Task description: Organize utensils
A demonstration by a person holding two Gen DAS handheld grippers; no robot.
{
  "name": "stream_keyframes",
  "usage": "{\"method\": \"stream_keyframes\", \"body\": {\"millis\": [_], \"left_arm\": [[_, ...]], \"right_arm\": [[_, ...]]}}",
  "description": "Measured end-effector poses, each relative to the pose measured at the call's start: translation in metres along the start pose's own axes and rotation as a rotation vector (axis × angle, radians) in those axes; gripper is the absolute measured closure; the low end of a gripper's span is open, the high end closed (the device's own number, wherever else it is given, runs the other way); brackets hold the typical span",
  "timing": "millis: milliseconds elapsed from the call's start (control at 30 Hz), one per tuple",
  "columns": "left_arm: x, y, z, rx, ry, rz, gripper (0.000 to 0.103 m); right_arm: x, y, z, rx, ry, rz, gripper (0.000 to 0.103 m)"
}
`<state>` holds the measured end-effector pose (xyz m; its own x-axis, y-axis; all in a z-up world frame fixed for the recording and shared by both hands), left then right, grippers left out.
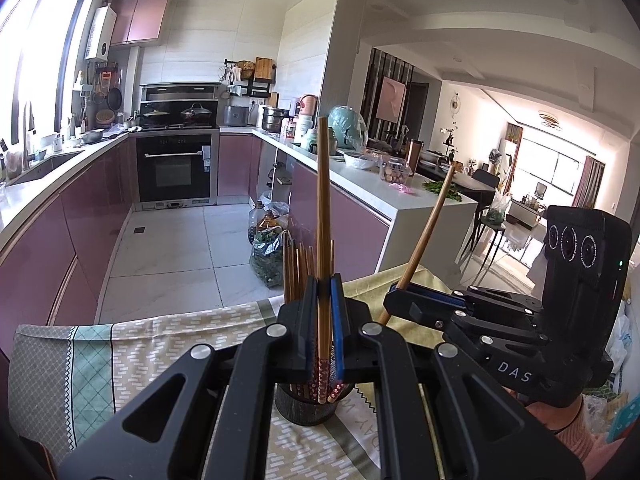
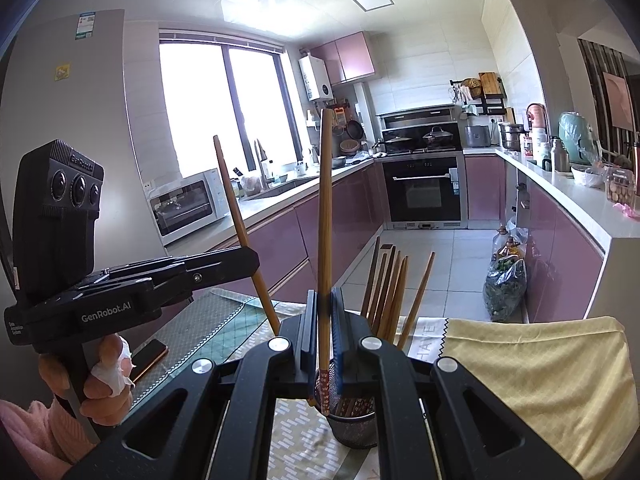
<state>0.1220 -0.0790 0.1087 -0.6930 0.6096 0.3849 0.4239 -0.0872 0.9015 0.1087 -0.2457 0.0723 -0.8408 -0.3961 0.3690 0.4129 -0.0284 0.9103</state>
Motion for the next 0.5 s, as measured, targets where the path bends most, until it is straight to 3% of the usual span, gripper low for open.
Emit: {"method": "stream_keyframes", "body": {"millis": [500], "left_arm": [[-0.011,0.0,-0.006,0.0,0.014,0.009,0.096]], "right_arm": [[-0.014,0.001,-0.004,-0.018,-0.024,0.015,0.097]]}}
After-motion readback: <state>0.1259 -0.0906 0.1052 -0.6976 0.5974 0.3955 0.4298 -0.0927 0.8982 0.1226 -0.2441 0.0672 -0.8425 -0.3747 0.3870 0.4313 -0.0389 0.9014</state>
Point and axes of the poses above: each gripper's, at about its wrist camera, not at the fingertips, and x roughly against the way its jaws point, z to its left, y to its top, the point moved 1 cm from there along -x, roughly the way its jaws point, and after that the axes turned 7 degrees about -y, right-handed, at the moved point
